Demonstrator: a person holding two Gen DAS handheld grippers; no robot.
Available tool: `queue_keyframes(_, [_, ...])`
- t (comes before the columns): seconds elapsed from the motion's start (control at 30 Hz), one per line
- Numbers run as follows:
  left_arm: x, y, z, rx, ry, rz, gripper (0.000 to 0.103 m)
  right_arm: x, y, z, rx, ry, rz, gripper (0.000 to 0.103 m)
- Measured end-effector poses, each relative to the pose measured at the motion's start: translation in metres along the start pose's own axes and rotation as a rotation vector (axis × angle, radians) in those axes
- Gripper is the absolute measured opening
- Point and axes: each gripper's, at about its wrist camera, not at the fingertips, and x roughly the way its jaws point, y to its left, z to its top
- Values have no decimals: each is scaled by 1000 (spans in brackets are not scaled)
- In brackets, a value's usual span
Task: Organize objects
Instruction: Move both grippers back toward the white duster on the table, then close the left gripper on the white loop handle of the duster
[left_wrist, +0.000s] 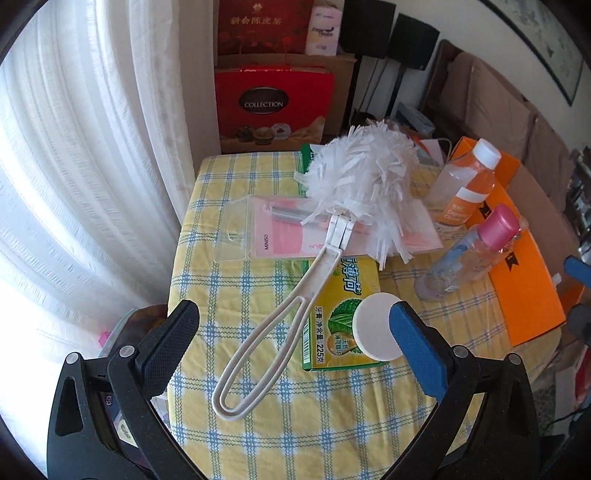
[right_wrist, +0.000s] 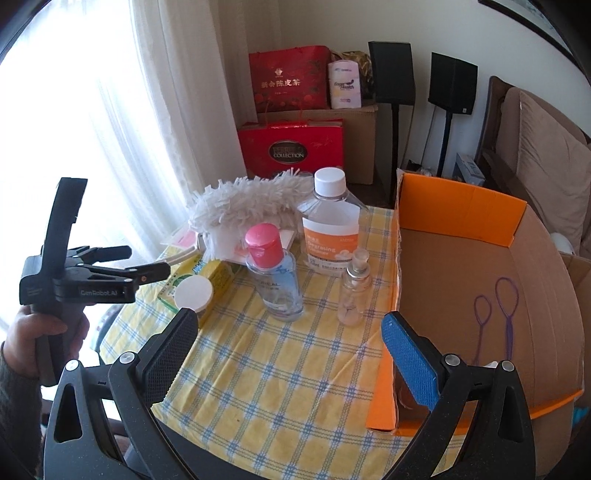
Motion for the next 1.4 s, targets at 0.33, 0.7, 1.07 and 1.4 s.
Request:
queue_keyframes(0.33, [18,9,5,-17,64,-97,81,11,-5,1,17,16,12,101])
queue_keyframes(0.7, [27,11,7,28,118,-135,33,16,-2,3,20,22,28,101])
queue_keyframes(1.07, [11,-2,6,19,71,-261,20,17,-4,9,36,9,34,96])
queue_keyframes(1.4, [-10,10,29,-105,4,-396,8,17,5,16,48,4,65,92])
